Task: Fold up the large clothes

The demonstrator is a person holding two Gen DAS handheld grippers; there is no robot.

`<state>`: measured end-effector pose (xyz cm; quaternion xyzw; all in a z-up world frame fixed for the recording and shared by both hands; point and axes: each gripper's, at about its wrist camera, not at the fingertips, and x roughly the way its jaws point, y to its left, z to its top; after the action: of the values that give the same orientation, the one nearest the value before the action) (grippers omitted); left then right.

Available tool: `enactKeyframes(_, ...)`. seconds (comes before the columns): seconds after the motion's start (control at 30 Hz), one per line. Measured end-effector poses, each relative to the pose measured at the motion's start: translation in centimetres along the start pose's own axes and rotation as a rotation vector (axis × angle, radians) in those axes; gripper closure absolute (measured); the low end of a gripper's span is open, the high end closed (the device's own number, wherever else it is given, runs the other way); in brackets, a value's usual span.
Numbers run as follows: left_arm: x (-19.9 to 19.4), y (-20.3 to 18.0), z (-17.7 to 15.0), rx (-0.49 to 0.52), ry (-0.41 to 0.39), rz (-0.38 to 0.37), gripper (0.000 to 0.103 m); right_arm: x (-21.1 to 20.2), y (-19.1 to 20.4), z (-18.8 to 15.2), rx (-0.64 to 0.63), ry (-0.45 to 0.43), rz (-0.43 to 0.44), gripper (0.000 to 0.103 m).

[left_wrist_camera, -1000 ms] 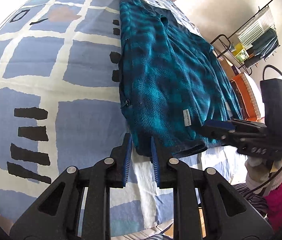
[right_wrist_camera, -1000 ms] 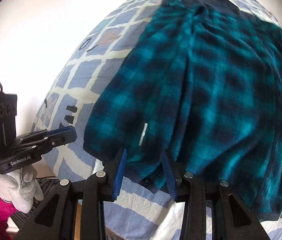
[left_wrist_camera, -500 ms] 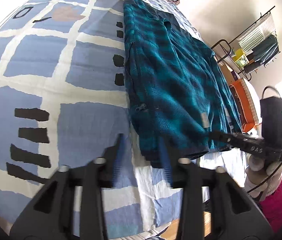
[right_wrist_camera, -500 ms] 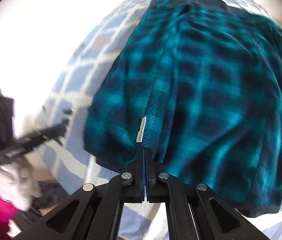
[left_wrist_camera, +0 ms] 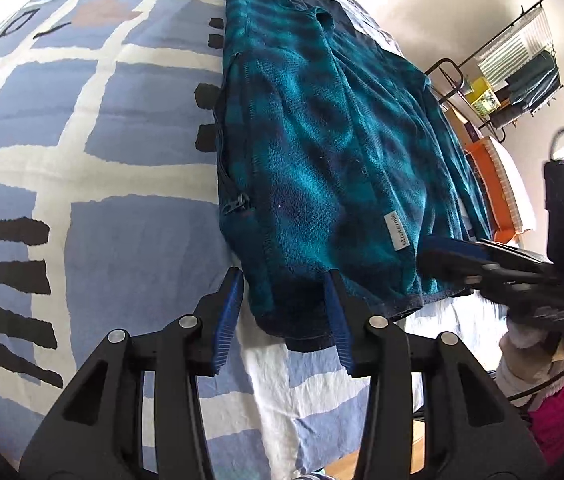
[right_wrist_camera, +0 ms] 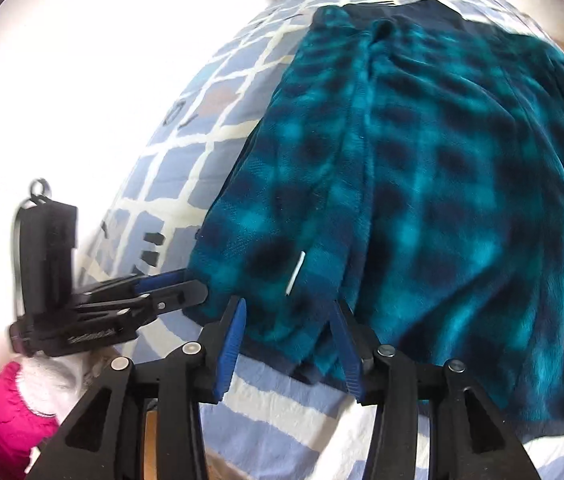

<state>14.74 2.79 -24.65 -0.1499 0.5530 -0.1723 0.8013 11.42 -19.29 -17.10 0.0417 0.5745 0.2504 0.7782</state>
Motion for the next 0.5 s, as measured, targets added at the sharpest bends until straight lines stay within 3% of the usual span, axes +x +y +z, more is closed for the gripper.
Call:
enactKeyframes(0.03,0.1,0.0,0.0,0.0,0.005,0.007,0.064,1.0,0.1,0.1,-0.019,0.029,-0.043,0.087)
enactKeyframes(0.07,0.4,-0.1,-0.1,-0.001,0.015,0.008,0.065,1.7,-0.2,0.0,-0.031,0.065,-0.067,0.101)
enactKeyframes(0.2,0.9,-0.7,-0.9,0.051,0.038,0.036,0.065,0.5,-1.2,-0.4,-0.023,0.054,-0.07,0.102)
enactKeyframes(0.3,-0.5,-1.6,-1.0,0.073,-0.031,0.097,0.065,0.9,-1.5,-0.9,-0.027,0.056,-0.046,0.1)
enactKeyframes(0.43,-3.2,-4.6,-0.4,0.167,-0.189,0.125,0.065,1.9,-1.6,-0.7,-0.032,0.056,-0.03,0.083)
enactKeyframes(0.5,-2.2,-5.7,0.0,0.2,-0.177,0.107,0.065,0.9,-1.8,-0.9,-0.026,0.037,0.0,0.073)
